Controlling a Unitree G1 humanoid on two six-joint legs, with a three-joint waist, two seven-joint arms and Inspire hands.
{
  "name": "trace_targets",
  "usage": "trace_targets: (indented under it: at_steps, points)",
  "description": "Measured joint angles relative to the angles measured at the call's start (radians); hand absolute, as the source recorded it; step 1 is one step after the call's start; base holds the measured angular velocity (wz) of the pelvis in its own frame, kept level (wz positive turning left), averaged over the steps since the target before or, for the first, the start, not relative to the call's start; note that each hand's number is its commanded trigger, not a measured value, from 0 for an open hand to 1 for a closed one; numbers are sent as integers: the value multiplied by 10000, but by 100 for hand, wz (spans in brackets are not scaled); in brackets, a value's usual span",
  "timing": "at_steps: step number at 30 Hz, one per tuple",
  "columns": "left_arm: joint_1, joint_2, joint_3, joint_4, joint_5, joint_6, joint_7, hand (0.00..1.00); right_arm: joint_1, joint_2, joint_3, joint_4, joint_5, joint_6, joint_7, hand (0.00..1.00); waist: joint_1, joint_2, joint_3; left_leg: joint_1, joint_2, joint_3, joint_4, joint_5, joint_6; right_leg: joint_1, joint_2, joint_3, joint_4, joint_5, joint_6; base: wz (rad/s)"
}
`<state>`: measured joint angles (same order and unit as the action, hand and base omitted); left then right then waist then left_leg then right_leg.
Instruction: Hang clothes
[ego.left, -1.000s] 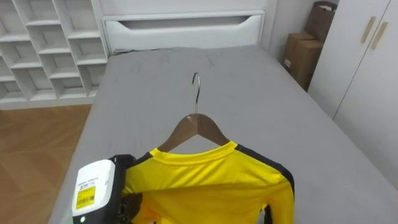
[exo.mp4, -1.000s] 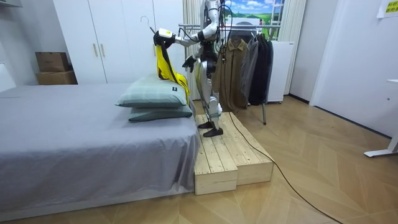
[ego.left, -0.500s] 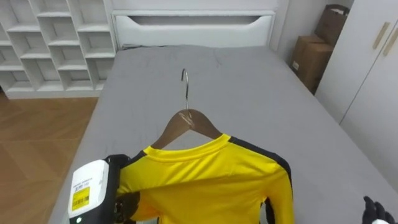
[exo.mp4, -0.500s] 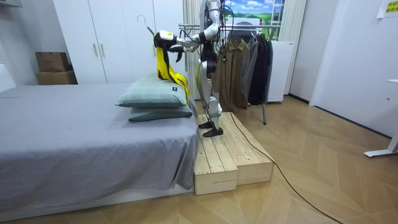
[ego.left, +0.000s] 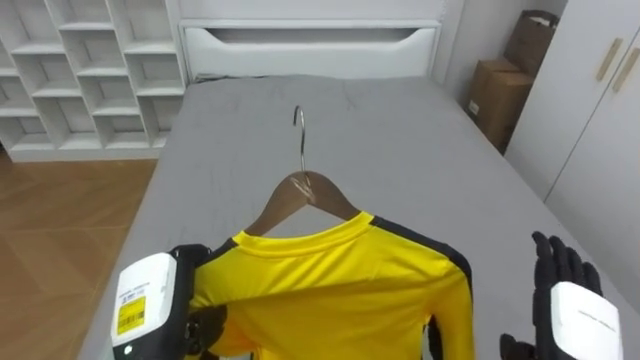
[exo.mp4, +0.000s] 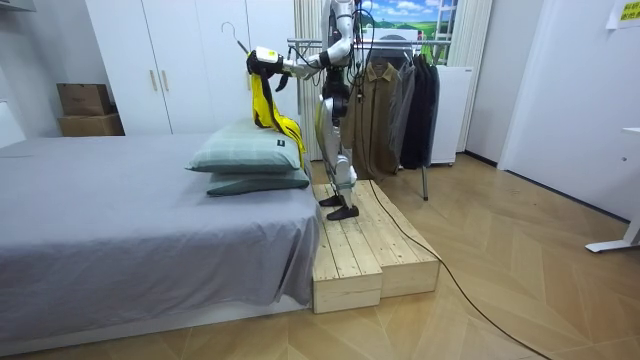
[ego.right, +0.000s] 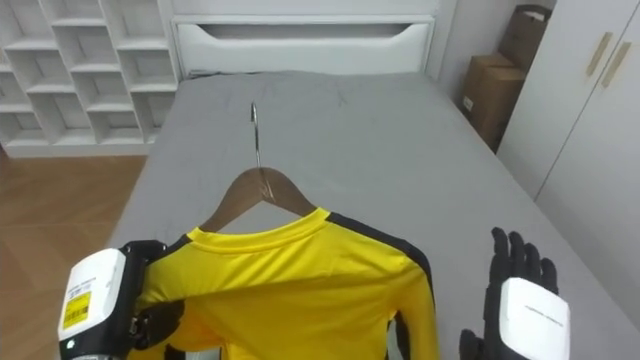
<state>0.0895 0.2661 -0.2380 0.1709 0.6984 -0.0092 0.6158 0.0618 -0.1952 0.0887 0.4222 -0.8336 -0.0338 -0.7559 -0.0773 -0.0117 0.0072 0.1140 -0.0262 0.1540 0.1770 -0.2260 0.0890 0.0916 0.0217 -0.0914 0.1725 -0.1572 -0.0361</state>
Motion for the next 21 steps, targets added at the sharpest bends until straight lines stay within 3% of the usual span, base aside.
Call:
trace_targets:
  at_steps: [21]
  points:
    - [-130, -28, -218, 12, 68, 3, -280, 100, -43, -68, 728, -2085, -86, -217, 738, 0, 52, 31, -31, -70, 9, 100, 62, 6, -4, -116, 7, 89, -12, 12, 2, -1]
